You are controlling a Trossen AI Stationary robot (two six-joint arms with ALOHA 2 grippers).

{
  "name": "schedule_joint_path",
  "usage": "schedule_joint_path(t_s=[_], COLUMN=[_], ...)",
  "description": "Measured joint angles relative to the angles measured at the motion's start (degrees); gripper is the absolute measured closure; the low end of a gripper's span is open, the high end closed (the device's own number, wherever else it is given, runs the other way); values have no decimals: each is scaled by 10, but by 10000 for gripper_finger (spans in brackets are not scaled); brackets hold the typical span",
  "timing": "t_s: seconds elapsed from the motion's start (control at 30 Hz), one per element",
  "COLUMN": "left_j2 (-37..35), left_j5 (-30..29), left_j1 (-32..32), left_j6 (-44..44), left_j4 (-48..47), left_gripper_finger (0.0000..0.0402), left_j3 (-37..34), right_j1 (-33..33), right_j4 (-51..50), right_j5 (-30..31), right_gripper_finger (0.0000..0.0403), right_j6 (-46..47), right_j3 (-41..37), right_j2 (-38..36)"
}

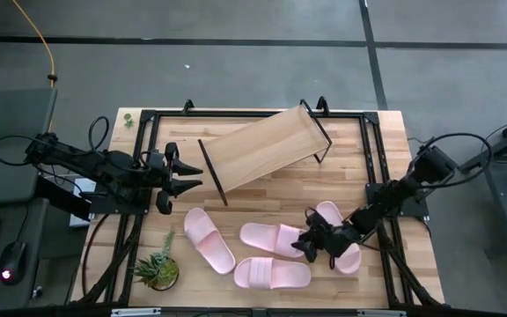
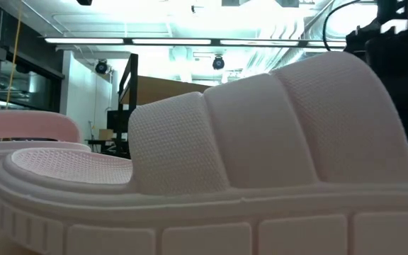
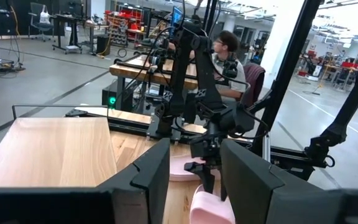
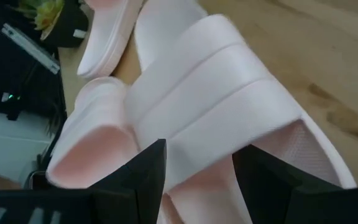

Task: Pick and place slides into the shelf
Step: Put the pink slide on the shelf

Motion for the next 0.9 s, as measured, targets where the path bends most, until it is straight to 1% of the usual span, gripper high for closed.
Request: schedule_joint_path(t_s=[0.4, 0.5, 0.57, 0.63, 0.83, 0.9], left_j2=[0, 0, 0, 0, 0, 0], left_j5=[0, 0, 0, 0, 0, 0], left_j1=[0, 0, 0, 0, 0, 0], left_j6=[0, 0, 0, 0, 0, 0], left_j4=[0, 0, 0, 0, 0, 0], left_gripper_finger=[273, 273, 273, 273, 273, 273], left_j3=[0, 0, 0, 0, 0, 0], right_j1=[-23, -23, -23, -23, -23, -23], right_j4=[0, 0, -1, -1, 0, 1], right_j5=[1, 2, 4, 7, 17, 17], right_gripper_finger=[226, 237, 256, 283, 382, 396], right_j6=[-30, -30, -31, -36, -63, -67], right_j3=[0, 0, 0, 0, 0, 0], right_j2=[0, 0, 0, 0, 0, 0])
